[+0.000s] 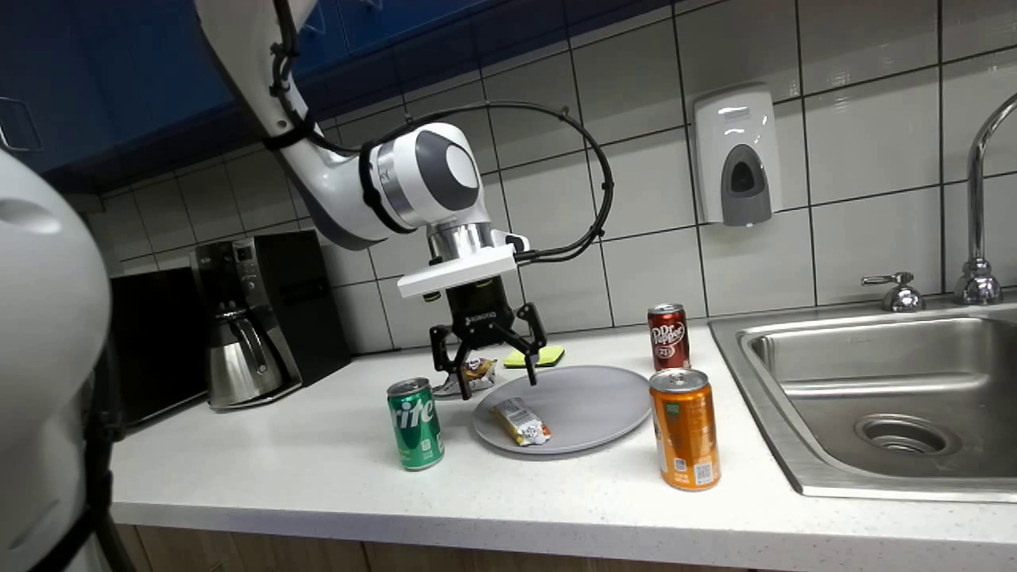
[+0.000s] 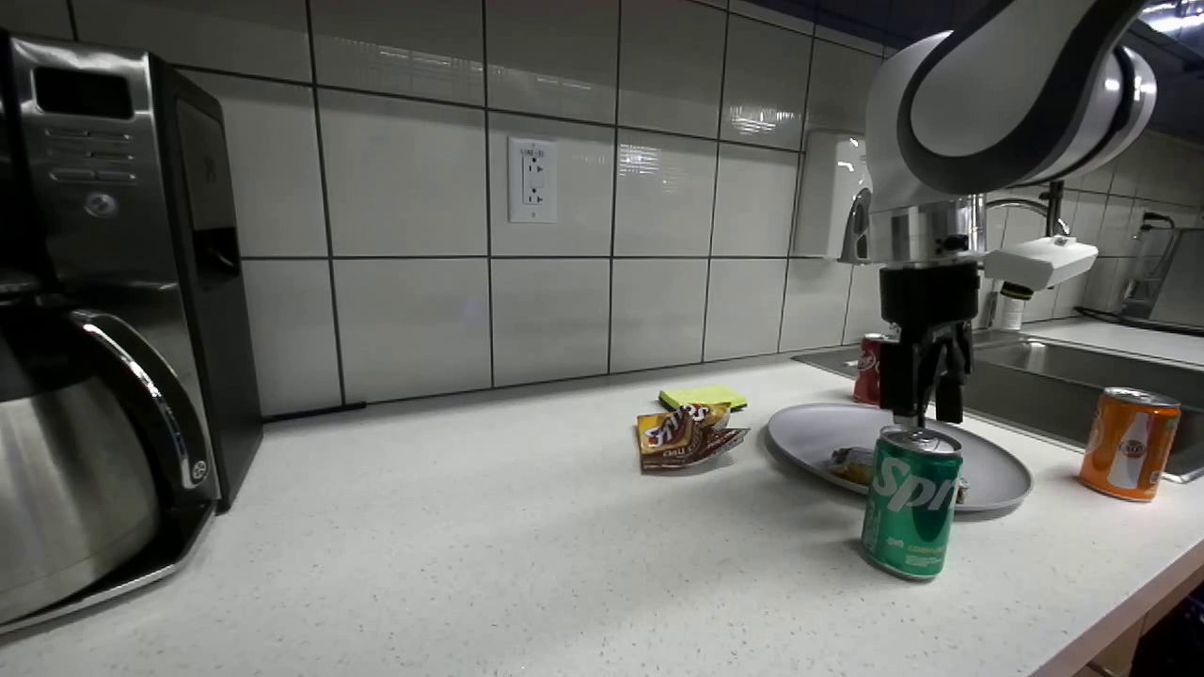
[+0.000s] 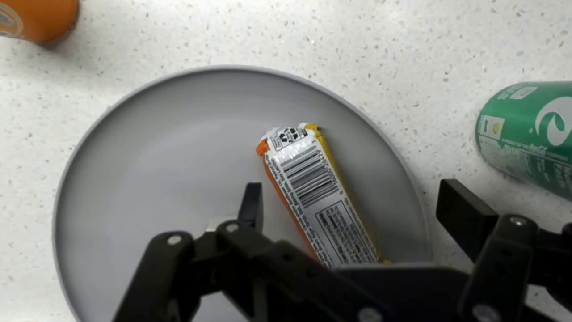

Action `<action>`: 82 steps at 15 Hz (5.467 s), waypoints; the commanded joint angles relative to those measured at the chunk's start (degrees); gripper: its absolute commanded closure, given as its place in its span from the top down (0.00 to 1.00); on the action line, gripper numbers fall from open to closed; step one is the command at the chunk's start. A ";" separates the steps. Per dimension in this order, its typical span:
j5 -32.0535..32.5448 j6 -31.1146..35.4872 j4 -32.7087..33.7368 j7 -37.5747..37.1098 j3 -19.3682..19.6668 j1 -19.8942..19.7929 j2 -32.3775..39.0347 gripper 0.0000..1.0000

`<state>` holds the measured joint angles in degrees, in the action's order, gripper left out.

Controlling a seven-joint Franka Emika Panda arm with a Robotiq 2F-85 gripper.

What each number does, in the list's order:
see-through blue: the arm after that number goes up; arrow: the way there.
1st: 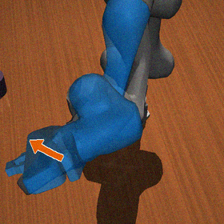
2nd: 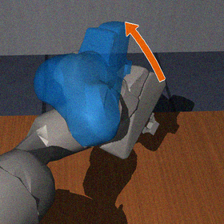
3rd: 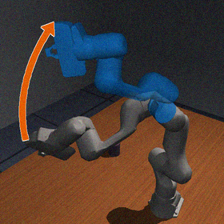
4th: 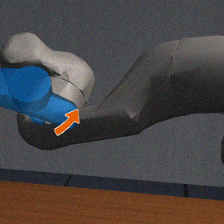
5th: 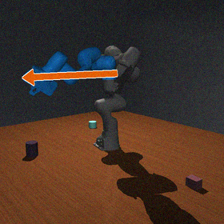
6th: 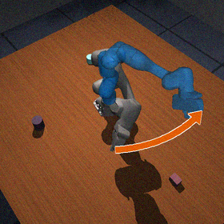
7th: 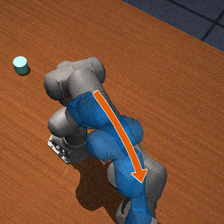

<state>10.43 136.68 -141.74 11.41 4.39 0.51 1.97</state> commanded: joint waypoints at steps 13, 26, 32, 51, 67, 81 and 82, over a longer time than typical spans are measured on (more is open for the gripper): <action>-0.33 -0.32 1.63 5.55 -0.74 -1.68 4.37 1.00; -0.50 -0.47 6.15 7.33 -0.95 -2.69 8.97 1.00; -0.38 -0.33 7.73 8.06 -1.00 -2.96 10.45 0.72; -1.09 -0.15 6.25 6.94 -1.17 -2.72 5.45 0.17; -3.83 -5.34 17.33 10.36 1.04 -6.18 6.36 0.17; -3.69 -12.92 40.40 9.43 0.77 -8.33 21.98 0.17; -3.65 -13.63 42.24 9.35 0.74 -8.46 23.29 0.17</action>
<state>7.74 127.31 -106.95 19.81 6.08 -6.47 20.85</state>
